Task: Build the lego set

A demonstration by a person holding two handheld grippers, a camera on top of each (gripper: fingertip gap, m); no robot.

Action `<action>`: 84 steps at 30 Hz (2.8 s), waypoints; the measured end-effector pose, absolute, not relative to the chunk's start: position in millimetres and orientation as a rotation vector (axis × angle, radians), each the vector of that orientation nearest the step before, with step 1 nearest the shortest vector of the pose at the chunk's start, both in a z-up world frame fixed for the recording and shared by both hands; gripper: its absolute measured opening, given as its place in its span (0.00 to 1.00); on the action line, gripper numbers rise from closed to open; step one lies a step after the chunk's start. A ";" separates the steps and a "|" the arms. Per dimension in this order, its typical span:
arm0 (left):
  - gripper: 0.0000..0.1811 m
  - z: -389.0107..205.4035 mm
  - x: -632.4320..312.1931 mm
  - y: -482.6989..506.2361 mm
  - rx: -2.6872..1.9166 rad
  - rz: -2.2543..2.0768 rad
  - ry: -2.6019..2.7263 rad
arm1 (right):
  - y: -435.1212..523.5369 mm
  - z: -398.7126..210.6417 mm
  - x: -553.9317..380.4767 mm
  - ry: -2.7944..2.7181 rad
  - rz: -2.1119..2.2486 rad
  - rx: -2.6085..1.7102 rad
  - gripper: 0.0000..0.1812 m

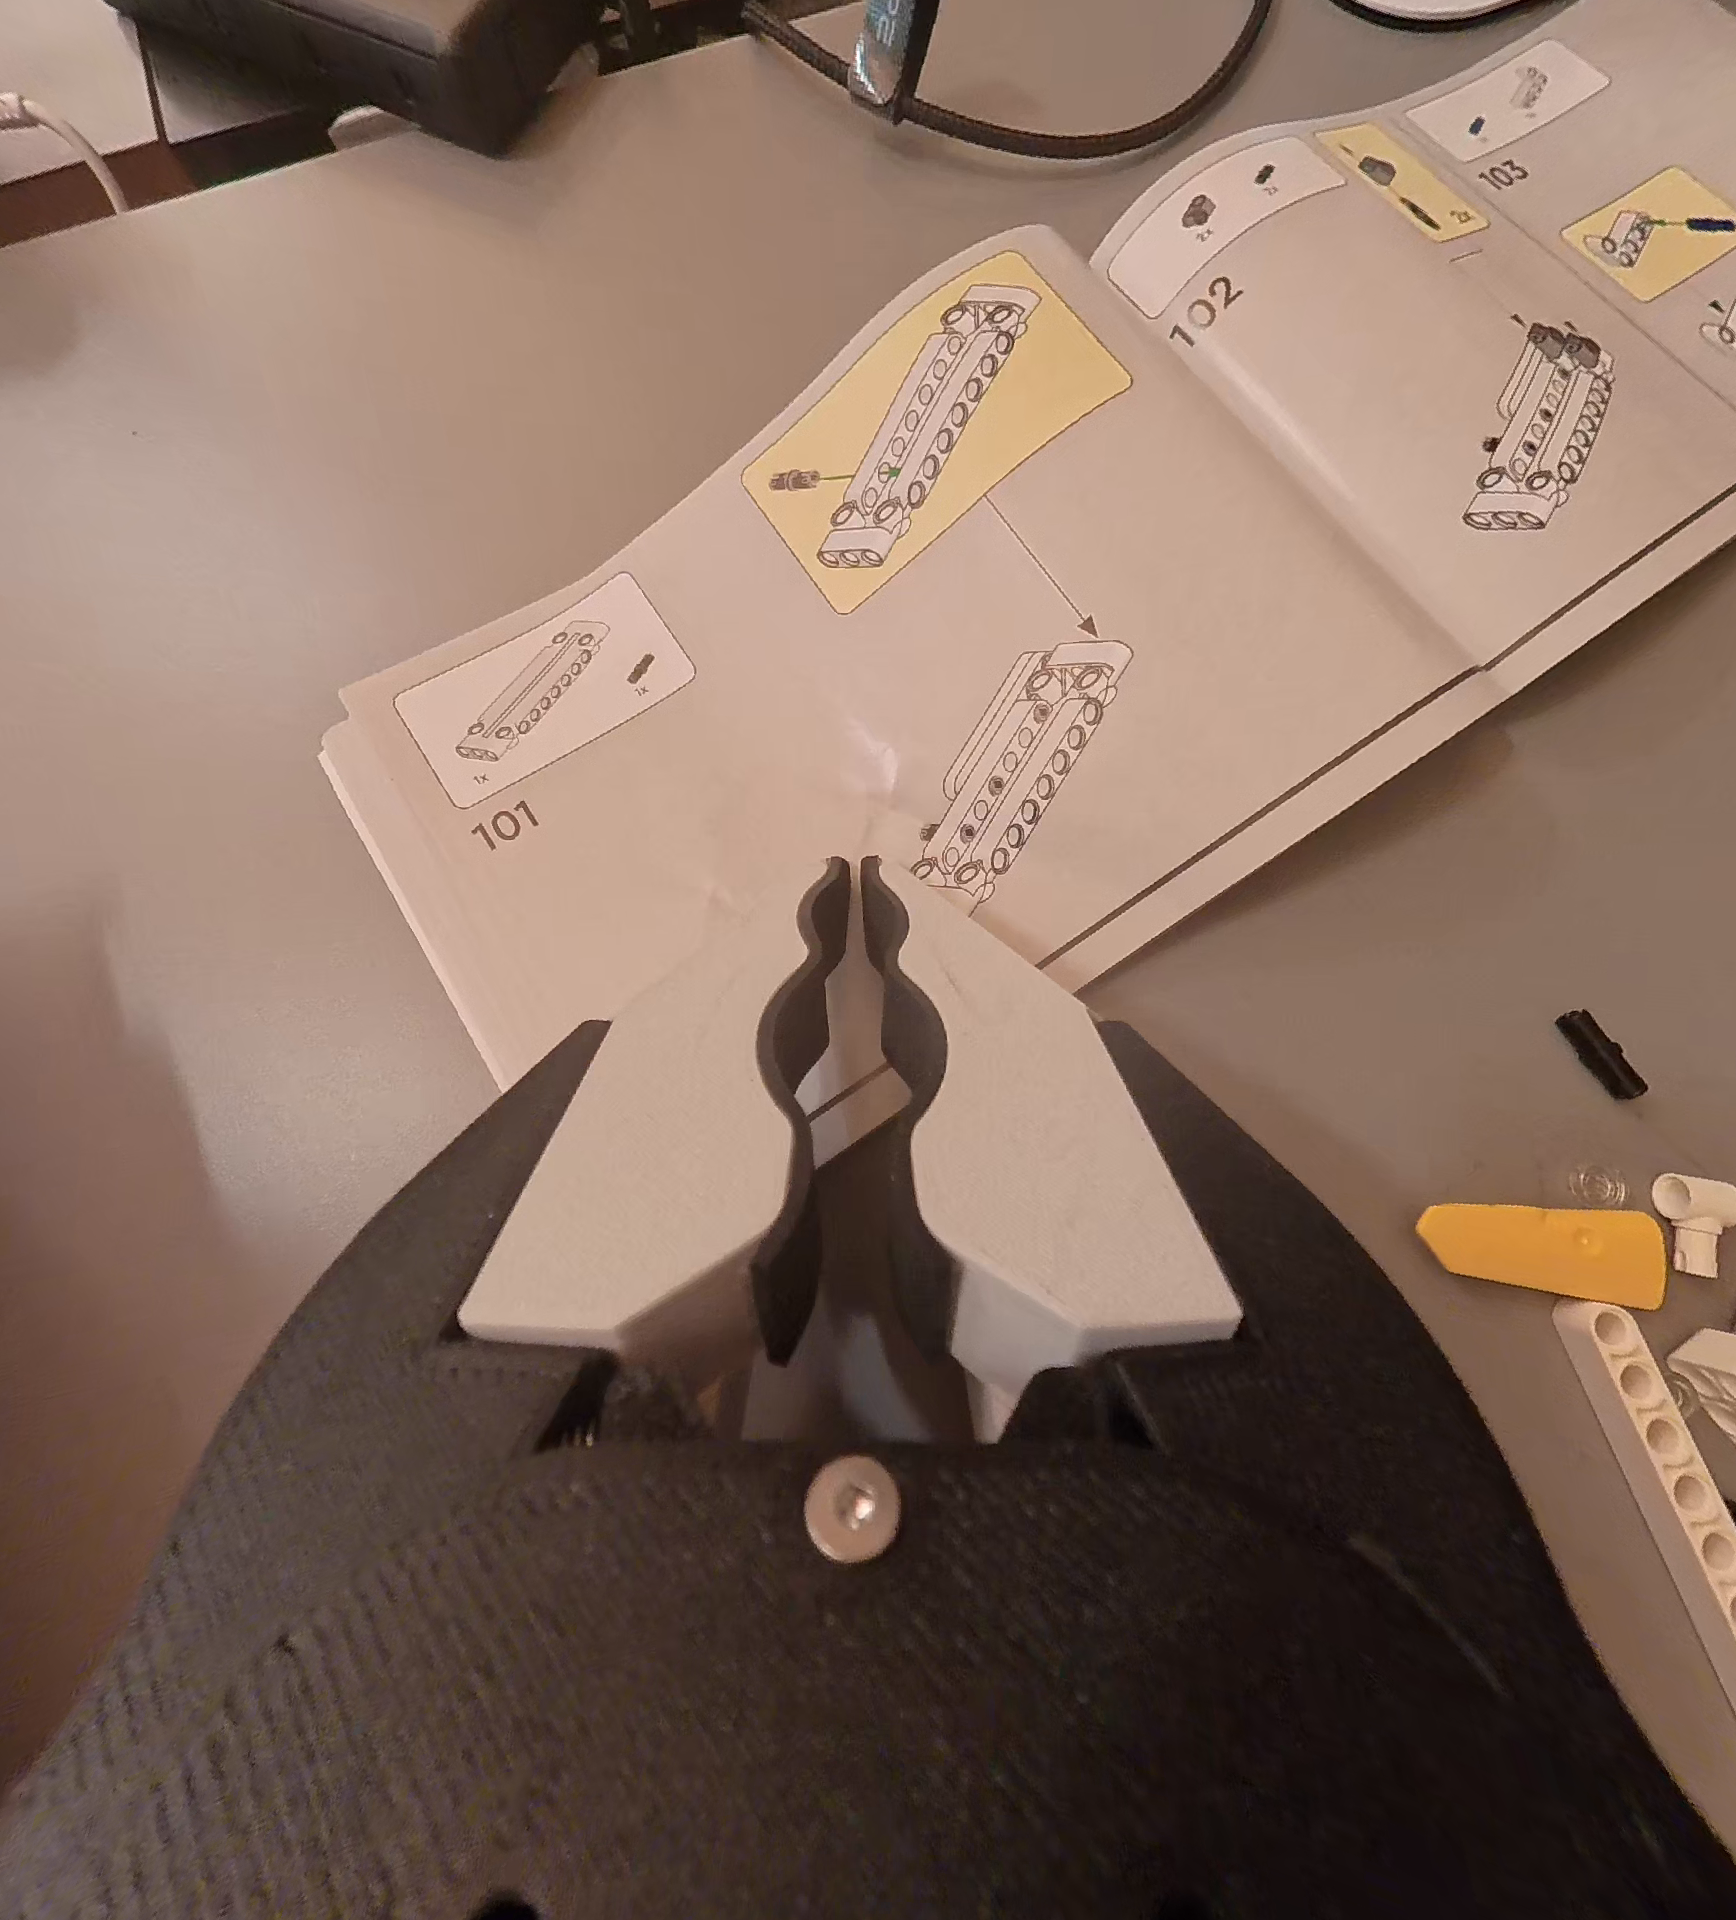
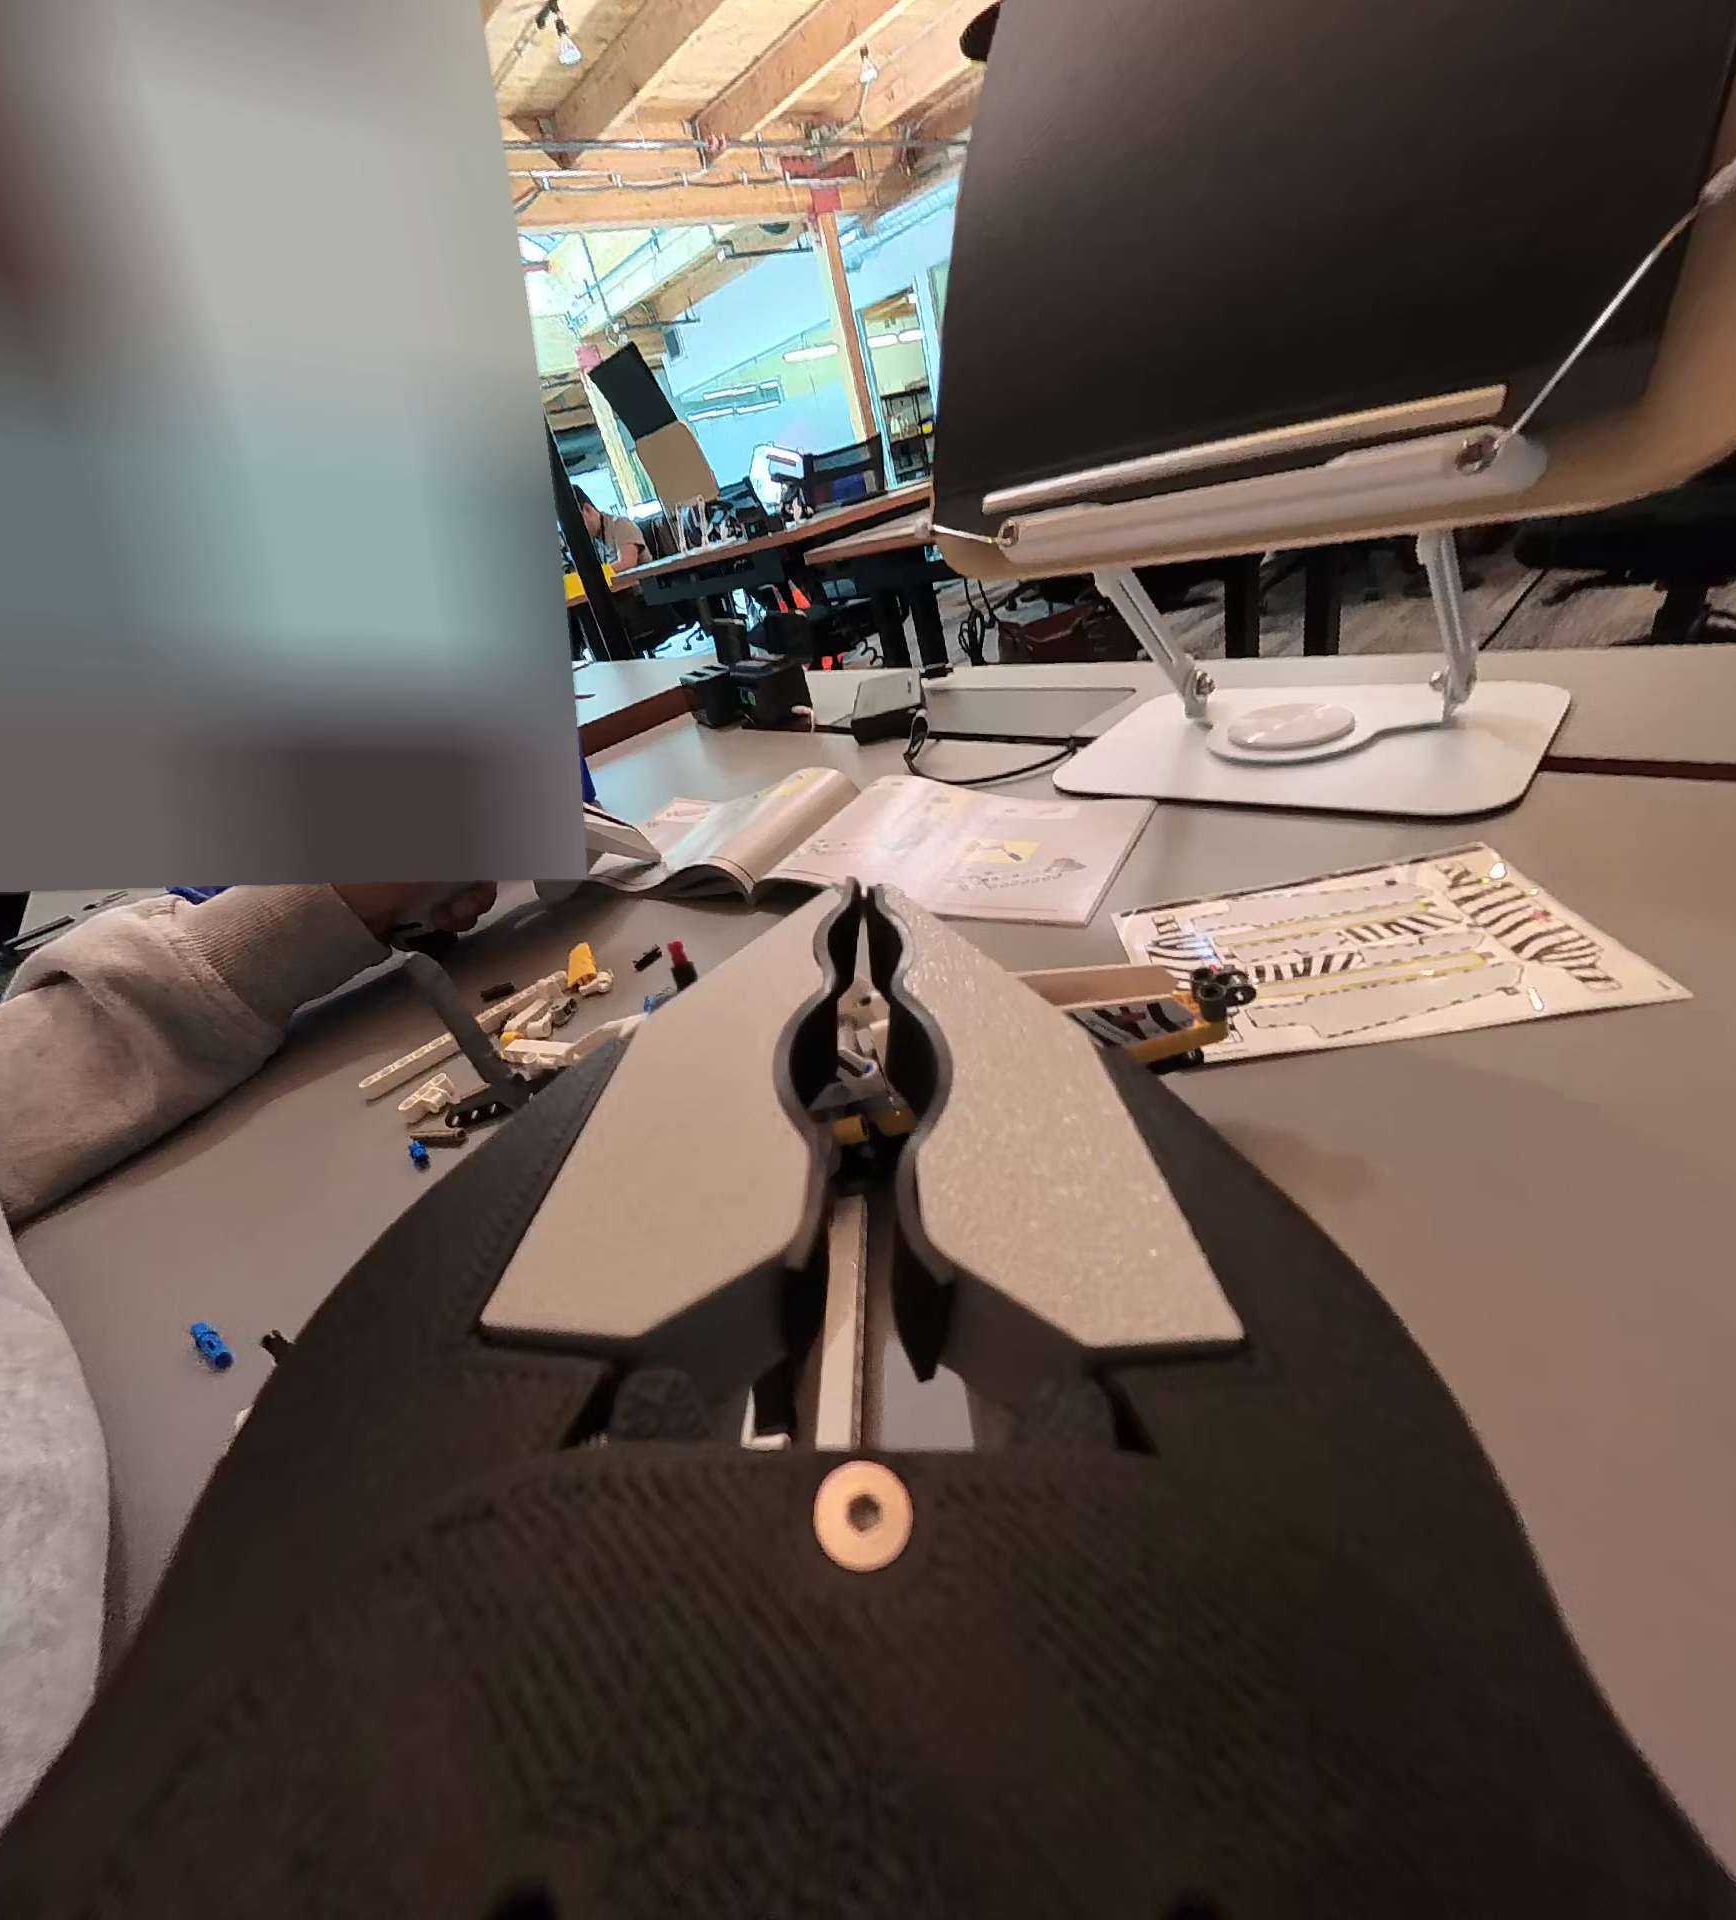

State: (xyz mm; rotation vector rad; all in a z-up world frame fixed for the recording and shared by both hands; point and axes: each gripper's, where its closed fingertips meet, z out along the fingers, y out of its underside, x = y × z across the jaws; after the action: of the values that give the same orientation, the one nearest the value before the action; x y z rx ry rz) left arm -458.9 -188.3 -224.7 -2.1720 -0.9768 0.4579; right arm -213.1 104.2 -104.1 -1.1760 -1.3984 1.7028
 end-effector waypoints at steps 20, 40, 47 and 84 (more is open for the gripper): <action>0.02 -203.9 -463.8 -193.1 -2.106 0.611 -0.897 | 72.8 -110.6 -201.4 -1.560 1.365 -0.924 0.00; 0.02 -151.1 -214.4 -80.2 -2.034 0.317 -0.105 | 64.5 -99.0 -187.0 -1.491 1.509 -0.914 0.00; 0.13 -213.7 -137.6 -82.3 -2.400 0.127 0.101 | 58.5 -103.2 -188.5 -1.541 1.507 -0.896 0.00; 0.03 -169.1 -79.8 -76.8 -2.054 0.134 0.553 | -9.4 -108.0 -146.3 -2.083 1.897 -1.067 0.26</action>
State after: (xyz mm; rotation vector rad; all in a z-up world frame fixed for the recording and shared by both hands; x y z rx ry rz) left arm -79.8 -76.8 -169.1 -2.0545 0.5526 0.1342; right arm -146.3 -9.4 -108.0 -1.0669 -2.0830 1.8975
